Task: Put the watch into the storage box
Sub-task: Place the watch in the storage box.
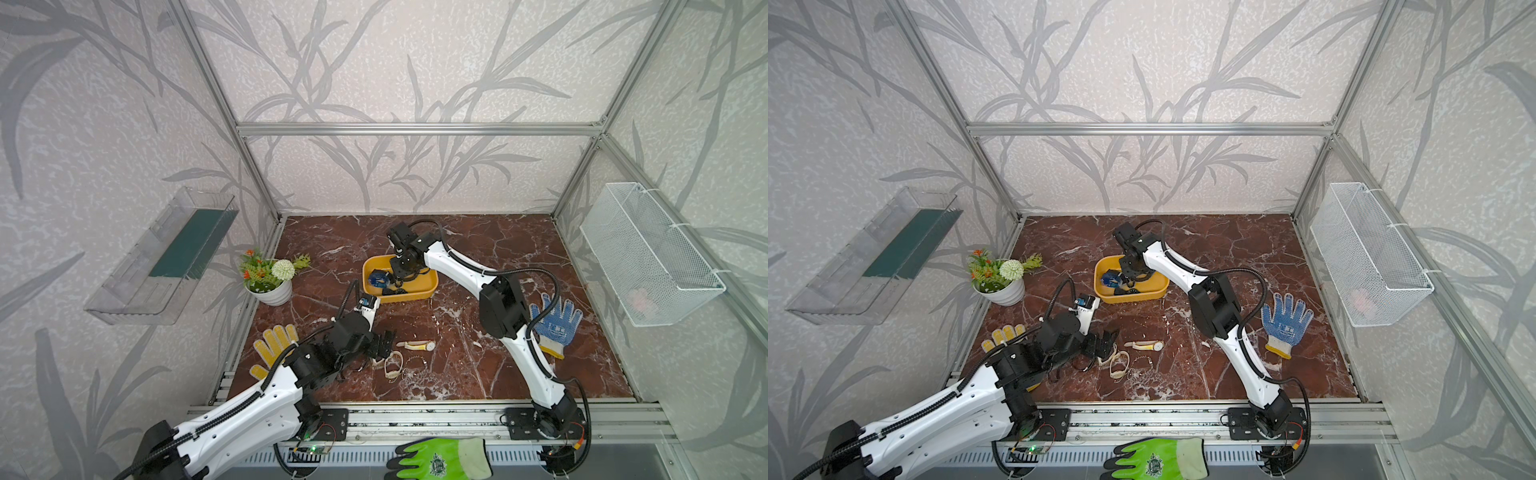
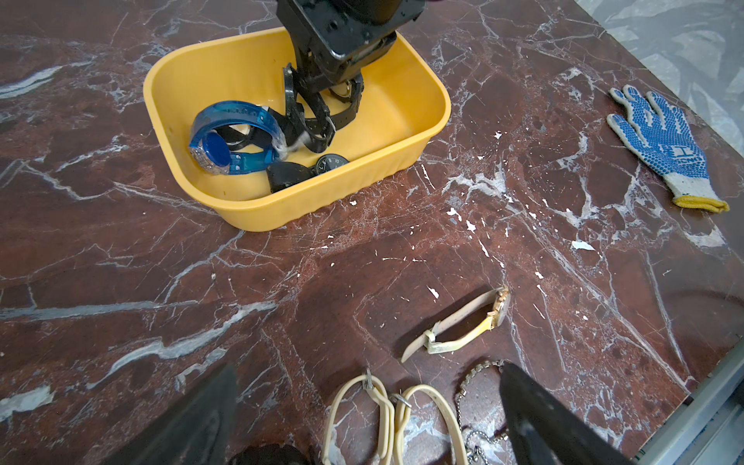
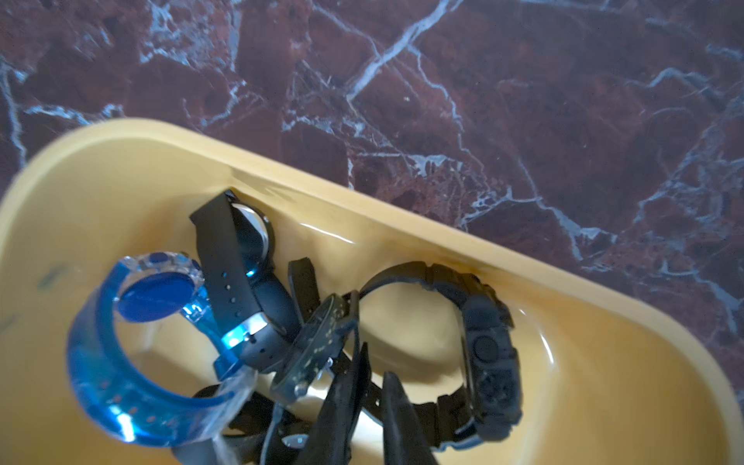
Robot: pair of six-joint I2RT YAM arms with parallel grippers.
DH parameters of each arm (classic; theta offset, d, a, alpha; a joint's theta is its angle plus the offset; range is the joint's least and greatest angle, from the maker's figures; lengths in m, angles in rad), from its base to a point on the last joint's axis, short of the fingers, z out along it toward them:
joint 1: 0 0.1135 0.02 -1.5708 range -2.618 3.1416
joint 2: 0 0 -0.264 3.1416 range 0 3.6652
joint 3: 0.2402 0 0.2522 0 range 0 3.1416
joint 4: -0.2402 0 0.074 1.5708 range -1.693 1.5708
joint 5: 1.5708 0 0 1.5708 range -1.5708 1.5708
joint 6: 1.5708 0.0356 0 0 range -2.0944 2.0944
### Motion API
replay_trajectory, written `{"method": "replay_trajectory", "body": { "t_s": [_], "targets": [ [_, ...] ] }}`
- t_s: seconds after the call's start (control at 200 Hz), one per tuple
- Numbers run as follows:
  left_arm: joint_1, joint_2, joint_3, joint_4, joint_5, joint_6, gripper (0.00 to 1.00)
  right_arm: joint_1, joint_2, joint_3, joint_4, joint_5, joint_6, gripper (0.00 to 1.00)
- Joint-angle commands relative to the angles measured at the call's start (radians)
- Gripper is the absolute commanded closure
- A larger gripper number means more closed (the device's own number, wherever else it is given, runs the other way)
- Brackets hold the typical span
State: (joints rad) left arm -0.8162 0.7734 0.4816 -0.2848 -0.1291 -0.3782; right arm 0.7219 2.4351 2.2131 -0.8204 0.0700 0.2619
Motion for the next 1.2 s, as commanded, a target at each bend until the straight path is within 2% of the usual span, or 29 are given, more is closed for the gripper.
{"method": "replay_trajectory", "body": {
  "t_s": [0.0,0.065,0.205,0.345,0.605,0.73,0.77,0.925,1.025,1.195],
  "targets": [
    [0.002,-0.006,0.004,-0.019,-0.023,-0.018,0.01,-0.002,0.0,0.046,-0.045,0.006,-0.008,0.78],
    [0.002,-0.006,0.004,-0.02,-0.027,-0.016,0.01,-0.003,-0.029,0.045,-0.038,0.005,-0.014,0.73],
    [0.002,-0.007,0.002,-0.015,-0.033,-0.014,0.01,-0.001,-0.136,0.005,0.006,-0.006,-0.019,0.54],
    [0.002,-0.004,-0.006,0.002,-0.036,-0.013,0.01,0.0,-0.253,-0.064,0.036,-0.006,-0.002,0.5],
    [0.003,-0.003,-0.021,0.019,-0.042,-0.011,0.01,0.018,-0.592,-0.503,0.138,0.009,0.066,0.43],
    [0.005,-0.003,-0.028,0.031,-0.048,-0.005,0.01,0.041,-0.809,-0.76,0.123,0.031,0.153,0.4],
    [0.006,-0.002,-0.029,0.036,-0.047,-0.004,0.01,0.053,-0.872,-0.831,0.106,0.056,0.188,0.36],
    [0.009,0.005,-0.048,0.071,-0.008,0.014,0.0,0.096,-1.061,-1.089,0.083,0.048,0.399,0.32],
    [0.011,0.018,-0.052,0.084,0.056,0.031,0.01,0.137,-1.097,-1.193,0.115,0.028,0.522,0.3],
    [0.011,0.053,-0.069,0.117,0.129,0.015,0.01,0.213,-1.044,-1.221,0.161,0.028,0.634,0.31]
  ]
}}
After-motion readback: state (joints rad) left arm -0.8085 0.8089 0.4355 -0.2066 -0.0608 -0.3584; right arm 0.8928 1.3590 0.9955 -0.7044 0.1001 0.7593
